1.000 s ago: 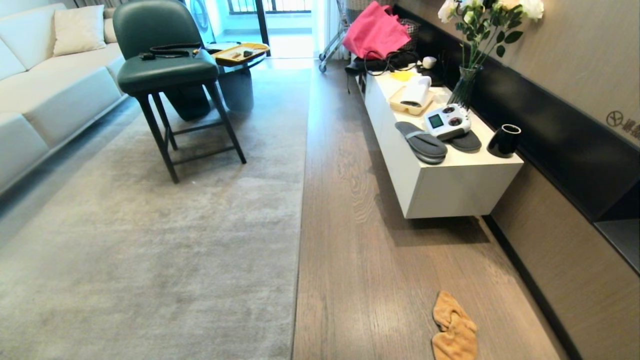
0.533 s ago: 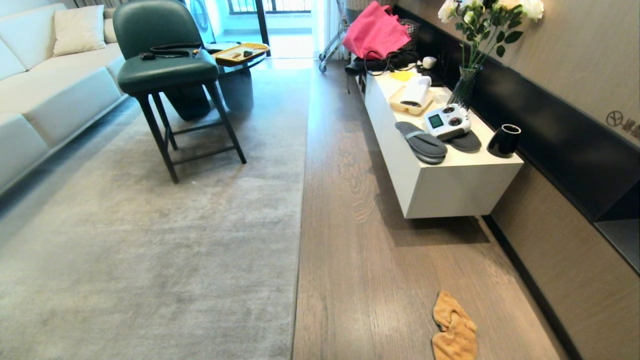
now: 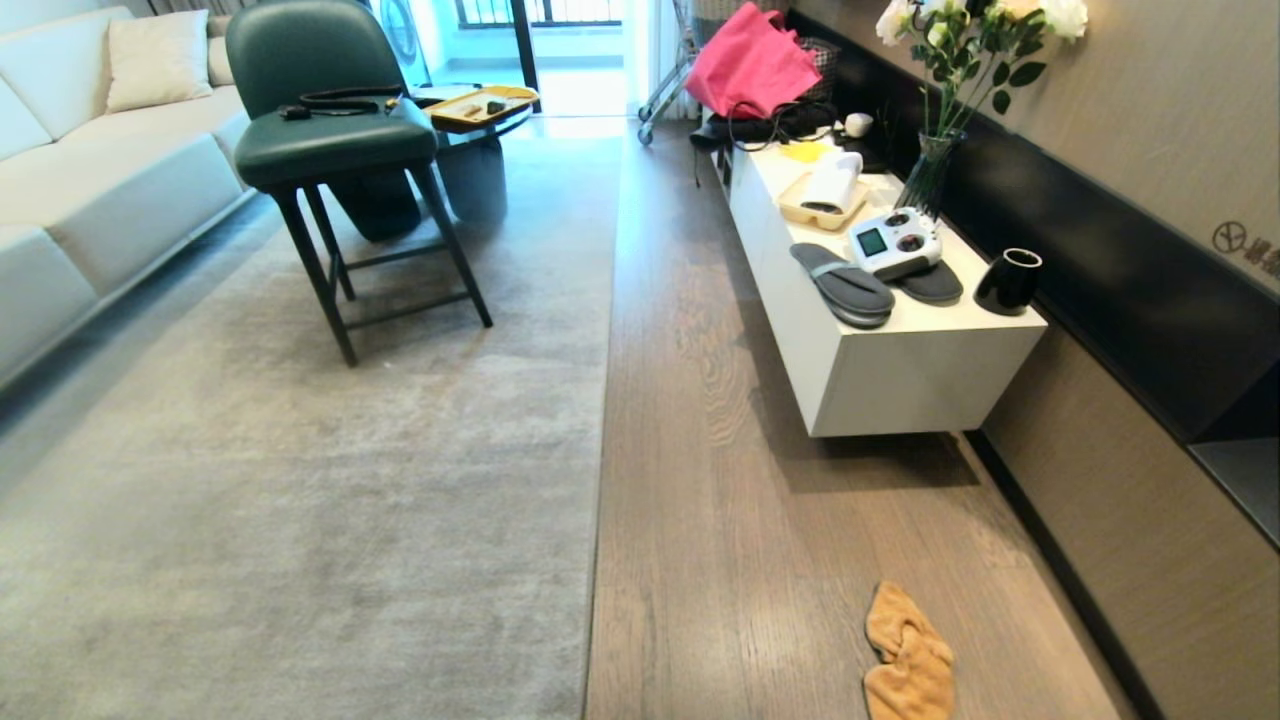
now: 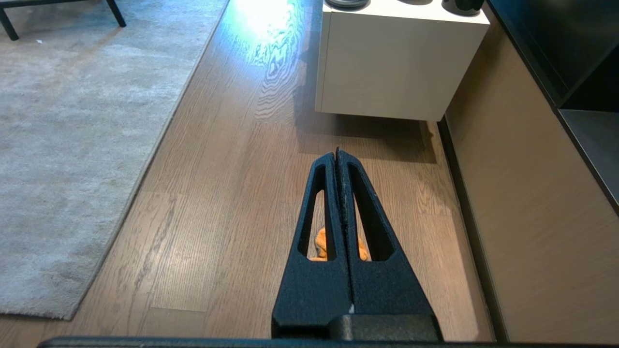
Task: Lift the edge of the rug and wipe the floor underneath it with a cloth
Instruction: Pick up the rag
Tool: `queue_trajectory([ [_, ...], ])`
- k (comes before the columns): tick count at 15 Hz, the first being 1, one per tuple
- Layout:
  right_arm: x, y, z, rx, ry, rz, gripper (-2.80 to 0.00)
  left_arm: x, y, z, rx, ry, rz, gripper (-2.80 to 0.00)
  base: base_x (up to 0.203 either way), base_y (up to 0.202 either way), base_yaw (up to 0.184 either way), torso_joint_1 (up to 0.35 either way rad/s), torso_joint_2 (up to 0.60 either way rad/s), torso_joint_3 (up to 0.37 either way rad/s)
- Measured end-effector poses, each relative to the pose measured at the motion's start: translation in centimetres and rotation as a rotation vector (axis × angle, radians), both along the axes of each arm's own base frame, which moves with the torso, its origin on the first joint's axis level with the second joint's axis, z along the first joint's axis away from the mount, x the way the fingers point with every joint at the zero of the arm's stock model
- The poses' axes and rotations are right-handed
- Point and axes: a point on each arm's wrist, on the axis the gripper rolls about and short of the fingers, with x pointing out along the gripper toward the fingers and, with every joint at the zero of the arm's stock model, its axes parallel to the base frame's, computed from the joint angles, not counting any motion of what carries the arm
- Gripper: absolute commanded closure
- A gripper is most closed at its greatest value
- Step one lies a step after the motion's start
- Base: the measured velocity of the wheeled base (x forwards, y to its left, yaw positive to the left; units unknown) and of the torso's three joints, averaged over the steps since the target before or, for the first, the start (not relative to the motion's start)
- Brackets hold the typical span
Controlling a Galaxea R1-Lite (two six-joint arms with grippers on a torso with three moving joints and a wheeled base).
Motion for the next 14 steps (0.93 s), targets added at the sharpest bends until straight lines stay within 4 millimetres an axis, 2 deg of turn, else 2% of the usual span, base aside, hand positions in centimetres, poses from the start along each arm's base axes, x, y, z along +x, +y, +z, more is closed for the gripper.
queue_trajectory([
  [14, 0.00, 0.00, 0.00, 0.000, 0.000, 0.000, 0.00, 0.00, -0.01, 0.01, 0.002, -0.001, -0.004, 0.00, 0.000, 0.000, 0.000, 0.000, 0.00, 0.000],
])
